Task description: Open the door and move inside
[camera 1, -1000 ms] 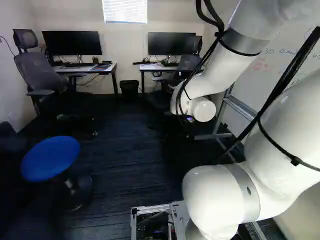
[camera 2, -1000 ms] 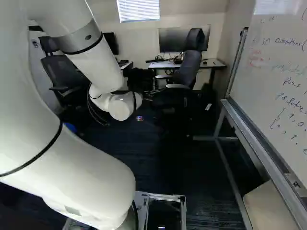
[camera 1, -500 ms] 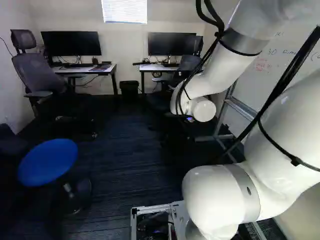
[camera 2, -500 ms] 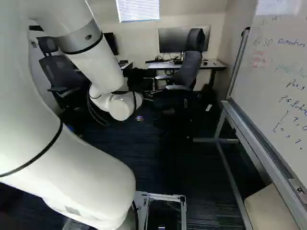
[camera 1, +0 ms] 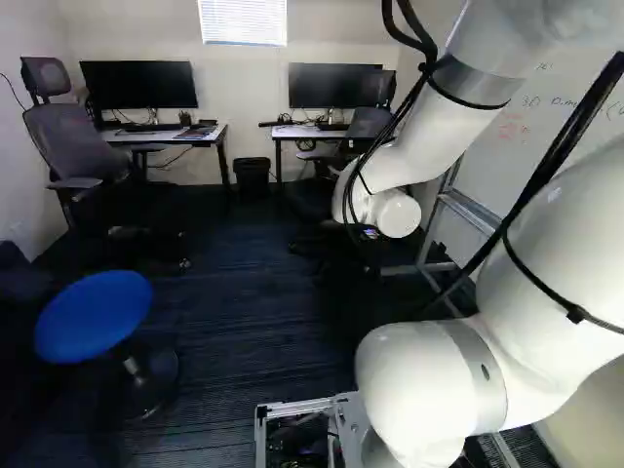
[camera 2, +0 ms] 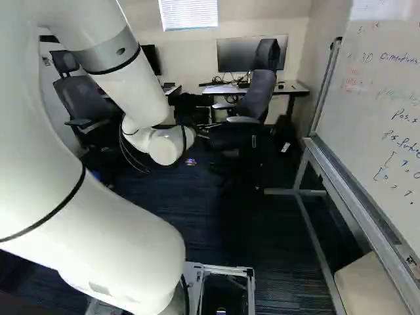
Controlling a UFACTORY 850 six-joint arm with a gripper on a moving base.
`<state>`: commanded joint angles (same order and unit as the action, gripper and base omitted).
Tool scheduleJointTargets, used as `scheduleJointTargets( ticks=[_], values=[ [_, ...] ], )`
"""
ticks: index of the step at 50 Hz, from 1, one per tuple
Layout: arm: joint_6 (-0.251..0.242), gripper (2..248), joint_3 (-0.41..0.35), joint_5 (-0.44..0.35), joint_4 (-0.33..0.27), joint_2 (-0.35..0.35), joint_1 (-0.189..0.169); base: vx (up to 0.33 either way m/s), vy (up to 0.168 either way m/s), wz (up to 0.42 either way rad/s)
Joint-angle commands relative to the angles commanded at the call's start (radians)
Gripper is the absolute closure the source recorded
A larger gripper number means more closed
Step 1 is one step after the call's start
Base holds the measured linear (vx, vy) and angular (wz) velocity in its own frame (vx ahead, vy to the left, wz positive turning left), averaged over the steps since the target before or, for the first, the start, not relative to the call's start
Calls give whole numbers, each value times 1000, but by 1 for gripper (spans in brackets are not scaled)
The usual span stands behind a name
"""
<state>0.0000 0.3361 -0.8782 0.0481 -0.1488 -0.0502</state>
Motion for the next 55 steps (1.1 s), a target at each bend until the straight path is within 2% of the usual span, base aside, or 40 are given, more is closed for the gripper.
scheduleJointTargets(
  ticks=[30, 55],
  values=[
    [0, 3, -11, 0, -2, -6, 2, 0, 0, 0],
    [0, 3, -84, 2, -16, -44, 17, 0, 0, 0]
  ],
)
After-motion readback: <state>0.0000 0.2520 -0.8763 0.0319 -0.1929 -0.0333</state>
